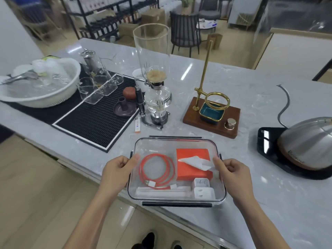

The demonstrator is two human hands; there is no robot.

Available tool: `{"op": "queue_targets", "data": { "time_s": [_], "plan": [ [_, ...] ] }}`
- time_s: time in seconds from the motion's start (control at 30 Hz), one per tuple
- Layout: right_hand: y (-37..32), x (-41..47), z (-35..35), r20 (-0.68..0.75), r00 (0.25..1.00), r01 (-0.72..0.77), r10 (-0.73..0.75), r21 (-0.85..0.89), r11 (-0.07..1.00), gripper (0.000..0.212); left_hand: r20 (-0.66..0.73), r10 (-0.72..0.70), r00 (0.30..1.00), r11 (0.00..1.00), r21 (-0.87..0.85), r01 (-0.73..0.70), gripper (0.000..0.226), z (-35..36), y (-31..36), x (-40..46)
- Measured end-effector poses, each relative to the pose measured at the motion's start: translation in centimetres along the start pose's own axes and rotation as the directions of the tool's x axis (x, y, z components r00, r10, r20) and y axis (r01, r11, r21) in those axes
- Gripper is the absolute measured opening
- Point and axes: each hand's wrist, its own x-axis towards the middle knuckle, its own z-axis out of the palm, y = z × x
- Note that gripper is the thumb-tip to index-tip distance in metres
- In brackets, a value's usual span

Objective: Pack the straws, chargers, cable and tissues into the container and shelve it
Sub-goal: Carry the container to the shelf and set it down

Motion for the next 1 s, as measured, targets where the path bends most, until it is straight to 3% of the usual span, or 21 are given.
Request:
{"op": "queue_targets", "data": {
  "time_s": [0.13, 0.47, 0.57, 1.0],
  "plan": [
    [-0.5, 0.1, 0.2, 0.053, 0.998, 0.027, -0.028, 0.01, 1.0, 0.044, -0.075, 0.008, 0.997, 1.0, -0.021, -0.01, 0.06, -0.6, 0.0, -1.6],
    [-3.1, -0.4, 3.3, 0.184, 0.979, 0.096, -0.092, -0.011, 0.995, 0.039, -0.248, -0.002, 0.969, 0.999, -0.032, -0.006, 0.048, -4.1, -1.0, -4.3],
    [-4.1, -0.8, 5.3, 0.227, 0.967, 0.122, -0.112, -0.028, 0.992, 0.038, -0.299, -0.027, 0.954, 0.998, -0.064, 0.009, 0.056, -5.8, -1.8, -4.8],
    [-9.3, -4.3, 18.5, 0.425, 0.874, 0.244, -0.236, 0.037, 0.969, 0.038, -0.494, -0.129, 0.86, 0.98, -0.195, 0.035, 0.05, -17.7, -5.8, -5.9]
  ]
}}
